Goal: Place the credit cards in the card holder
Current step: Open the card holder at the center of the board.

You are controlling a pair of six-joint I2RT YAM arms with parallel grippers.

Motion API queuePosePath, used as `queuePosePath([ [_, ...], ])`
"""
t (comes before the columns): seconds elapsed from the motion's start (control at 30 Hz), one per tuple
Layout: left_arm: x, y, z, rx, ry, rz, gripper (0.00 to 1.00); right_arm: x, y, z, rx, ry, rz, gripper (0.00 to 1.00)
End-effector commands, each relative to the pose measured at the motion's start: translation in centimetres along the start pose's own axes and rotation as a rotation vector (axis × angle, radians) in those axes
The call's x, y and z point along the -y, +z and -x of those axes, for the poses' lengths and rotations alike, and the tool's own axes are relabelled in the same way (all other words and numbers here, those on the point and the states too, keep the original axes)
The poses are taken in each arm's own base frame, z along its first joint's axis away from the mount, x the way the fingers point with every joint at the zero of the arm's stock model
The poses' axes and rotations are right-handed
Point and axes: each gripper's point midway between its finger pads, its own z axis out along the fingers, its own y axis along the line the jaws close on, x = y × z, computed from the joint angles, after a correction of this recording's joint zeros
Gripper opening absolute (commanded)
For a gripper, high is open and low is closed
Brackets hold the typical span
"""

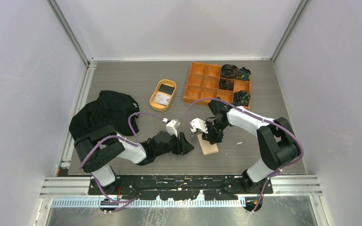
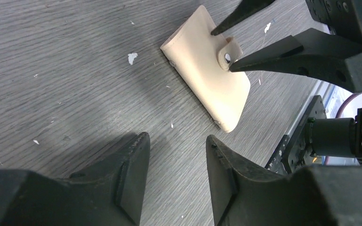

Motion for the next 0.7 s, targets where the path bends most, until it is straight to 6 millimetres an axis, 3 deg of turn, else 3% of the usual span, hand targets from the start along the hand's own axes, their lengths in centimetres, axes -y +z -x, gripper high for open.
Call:
queuePosePath([
  [0.0,1.9,0.4,2.0,0.065,0.001,-0.053,0.45,-0.5,0.6,-0.4,-0.026,-0.033,0.027,0.40],
  [0.13,4.2,1.1,2.6,0.073,-0.019,-0.149,0.33,-1.2,0.4,0.2,0.003,-0.068,0.049,0.22],
  [0.33,4.9,2.4,2.3,0.078,-0.050,-0.209,0.24,-2.2,-0.2,1.7,0.088,-0.133,0.057,0.01],
  [0.67,5.6,2.5,2.4,0.092,-0.038,-0.232,0.25,-3.4,-1.6,5.0,0.271,-0.257,0.016,0.01],
])
